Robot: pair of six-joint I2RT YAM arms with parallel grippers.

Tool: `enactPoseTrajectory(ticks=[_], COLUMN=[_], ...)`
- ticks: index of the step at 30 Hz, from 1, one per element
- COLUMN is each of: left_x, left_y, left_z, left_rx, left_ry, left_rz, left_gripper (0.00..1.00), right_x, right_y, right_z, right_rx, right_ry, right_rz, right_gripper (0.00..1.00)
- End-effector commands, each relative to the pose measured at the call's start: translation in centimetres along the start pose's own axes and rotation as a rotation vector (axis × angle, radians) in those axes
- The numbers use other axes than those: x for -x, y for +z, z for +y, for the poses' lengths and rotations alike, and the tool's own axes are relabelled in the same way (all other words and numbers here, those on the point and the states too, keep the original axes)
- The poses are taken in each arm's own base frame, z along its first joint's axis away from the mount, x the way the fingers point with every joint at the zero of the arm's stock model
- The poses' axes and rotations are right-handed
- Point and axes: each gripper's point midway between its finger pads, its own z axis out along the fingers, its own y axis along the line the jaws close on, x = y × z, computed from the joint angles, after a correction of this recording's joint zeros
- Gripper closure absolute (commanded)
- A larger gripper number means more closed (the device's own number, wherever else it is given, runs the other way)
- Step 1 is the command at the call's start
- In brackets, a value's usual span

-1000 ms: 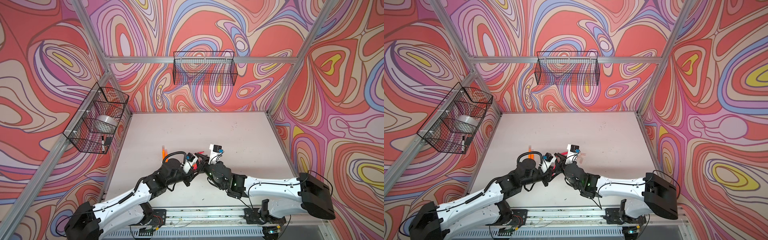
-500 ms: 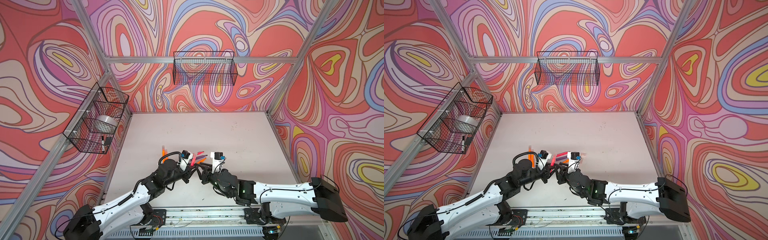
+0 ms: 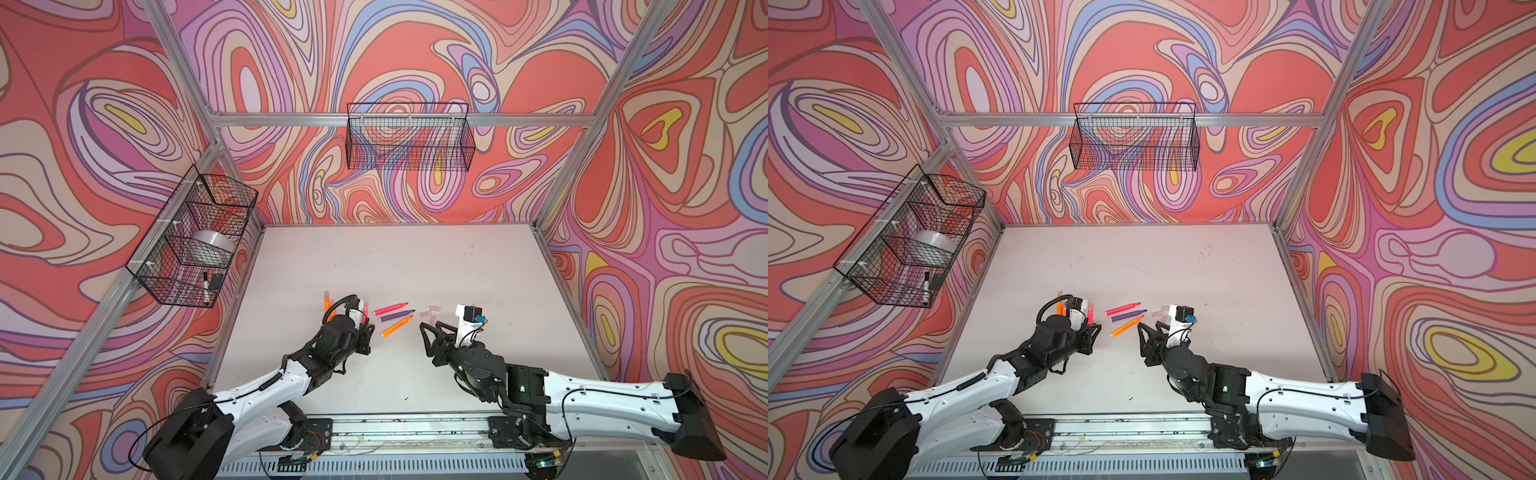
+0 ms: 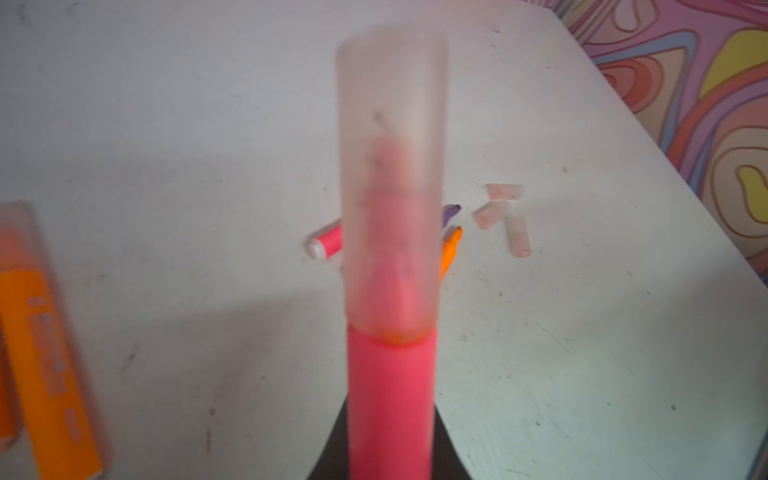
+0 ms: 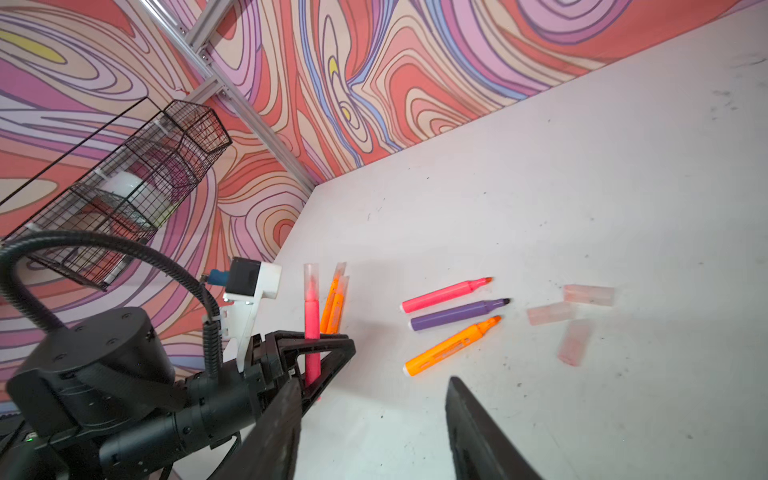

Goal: Insert the pens into the pen caps
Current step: 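Open the right gripper and withdraw it while the left lowers the capped marker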

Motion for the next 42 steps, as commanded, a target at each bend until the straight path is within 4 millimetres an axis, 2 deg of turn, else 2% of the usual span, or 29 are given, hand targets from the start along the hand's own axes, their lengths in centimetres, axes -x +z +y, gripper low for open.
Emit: enactPoseTrajectory(ticks=[1,9,12,19,22,24,29,32,36,42], left_x=[-1.8,-3.2,-2.6,-2.0,-1.8,-1.7,-1.8,-2.0,-1.9,-1.3], left_y=[0.7,3.0,3.4,2.0,1.4,1.5,2.7,3.3,3.5,3.6], left_z=[3.7,6.6,7.4,10.3,11.1,11.2,10.6,10.6,11.0,10.8], left_rx=[0.161,0.364,0.441,0.648,0.712,0.707,0.653,0.649,0.672,0.668], left_ry=[-0.122,-0.136,-0.134,-0.126,-0.125,-0.130,-0.137,-0.124,-0.121,-0.122], left_rz=[0.080,0.199,0.212,0.208,0.195,0.187,0.176,0.185,0.182,0.173], left_gripper=[1.00,1.00,1.00,1.00,0.92,0.85,0.79,0.78,0.72,0.71], right_x=[0.7,0.2,0.1,0.7,0.9,0.9,1.0,0.9,1.1,1.7], right_y=[-0.7,-1.0,-1.0,-1.2,-1.4,-1.6,-1.9,-2.0,-2.1,-2.4], right_z=[-3.4,-5.9,-6.0,-5.9,-6.1,-6.4,-7.0,-6.9,-6.7,-6.7], right_rx=[-0.130,-0.211,-0.208,-0.214,-0.218,-0.223,-0.221,-0.209,-0.206,-0.211], right_ry=[-0.062,-0.083,-0.078,-0.091,-0.098,-0.098,-0.081,-0.070,-0.072,-0.079], right_rz=[-0.039,-0.031,-0.030,-0.025,-0.029,-0.035,-0.046,-0.042,-0.032,-0.039], right_gripper=[0.41,0.38,0.38,0.37,0.36,0.36,0.36,0.35,0.35,0.35])
